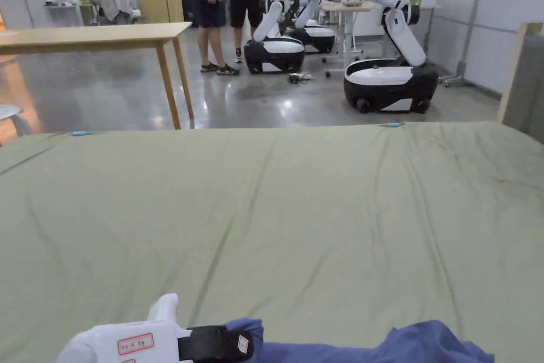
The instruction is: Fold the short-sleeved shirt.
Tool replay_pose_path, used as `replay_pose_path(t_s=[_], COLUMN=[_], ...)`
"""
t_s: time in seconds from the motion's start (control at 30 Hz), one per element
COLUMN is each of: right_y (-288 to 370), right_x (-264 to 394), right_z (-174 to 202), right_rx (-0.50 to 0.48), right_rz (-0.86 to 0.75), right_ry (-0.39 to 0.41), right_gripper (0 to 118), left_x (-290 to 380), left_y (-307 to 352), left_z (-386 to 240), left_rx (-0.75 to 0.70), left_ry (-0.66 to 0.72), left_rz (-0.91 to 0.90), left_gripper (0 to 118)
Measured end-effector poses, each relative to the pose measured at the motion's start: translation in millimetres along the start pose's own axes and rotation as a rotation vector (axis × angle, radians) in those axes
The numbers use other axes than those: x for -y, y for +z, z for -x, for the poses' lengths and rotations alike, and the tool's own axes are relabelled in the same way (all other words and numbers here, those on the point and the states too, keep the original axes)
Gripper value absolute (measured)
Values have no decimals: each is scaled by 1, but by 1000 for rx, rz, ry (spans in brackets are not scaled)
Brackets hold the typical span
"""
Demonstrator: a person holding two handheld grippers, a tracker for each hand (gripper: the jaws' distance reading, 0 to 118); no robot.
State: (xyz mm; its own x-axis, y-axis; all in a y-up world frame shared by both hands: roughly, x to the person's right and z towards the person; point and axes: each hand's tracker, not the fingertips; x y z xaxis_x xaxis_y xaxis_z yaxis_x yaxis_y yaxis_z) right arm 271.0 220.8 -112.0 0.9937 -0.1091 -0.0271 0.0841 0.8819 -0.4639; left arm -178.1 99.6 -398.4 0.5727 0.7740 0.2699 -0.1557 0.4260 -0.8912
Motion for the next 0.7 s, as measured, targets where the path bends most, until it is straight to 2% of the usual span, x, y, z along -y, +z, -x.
replay_pose_path(t_s=[0.1, 0.13, 0.17, 0.23, 0.27, 0.3, 0.33, 0.47, 0.63, 0.67, 0.7], right_y=[8, 11, 12, 13, 13, 13, 12, 7, -1, -2, -3], right_x=[2, 3, 4, 5, 6, 7, 7, 7, 4, 4, 4], right_z=[-8, -12, -15, -19, -21, -22, -22, -19, -12, -11, -10], right_rx=[24, 30, 34, 42, 48, 52, 53, 39, 16, 10, 2], right_rz=[-3, -5, -6, -3, 0, 3, 5, 13, 20, 18, 16], right_ry=[-10, -15, -20, -26, -26, -25, -25, -31, -14, -11, -10], right_gripper=[0, 0, 0, 0, 0, 0, 0, 0, 0, 0, 0], left_x=[5, 6, 5, 2, 1, 0, 0, -2, 4, 10, 17], left_y=[-22, -24, -21, -15, -13, -9, -4, 34, 94, 107, 119], left_z=[8, 9, 9, 7, 4, -3, -12, -43, -57, -58, -58], left_rx=[-56, -47, -37, 54, 119, 148, 144, 114, 169, 145, 123], left_ry=[-3, 2, 18, 67, 82, 77, 46, -89, -97, -150, -208], left_rz=[48, 45, 38, 19, 24, 23, 27, -38, -110, -157, -187], left_gripper=[12, 22, 40, 91, 99, 99, 114, 117, 116, 112, 100])
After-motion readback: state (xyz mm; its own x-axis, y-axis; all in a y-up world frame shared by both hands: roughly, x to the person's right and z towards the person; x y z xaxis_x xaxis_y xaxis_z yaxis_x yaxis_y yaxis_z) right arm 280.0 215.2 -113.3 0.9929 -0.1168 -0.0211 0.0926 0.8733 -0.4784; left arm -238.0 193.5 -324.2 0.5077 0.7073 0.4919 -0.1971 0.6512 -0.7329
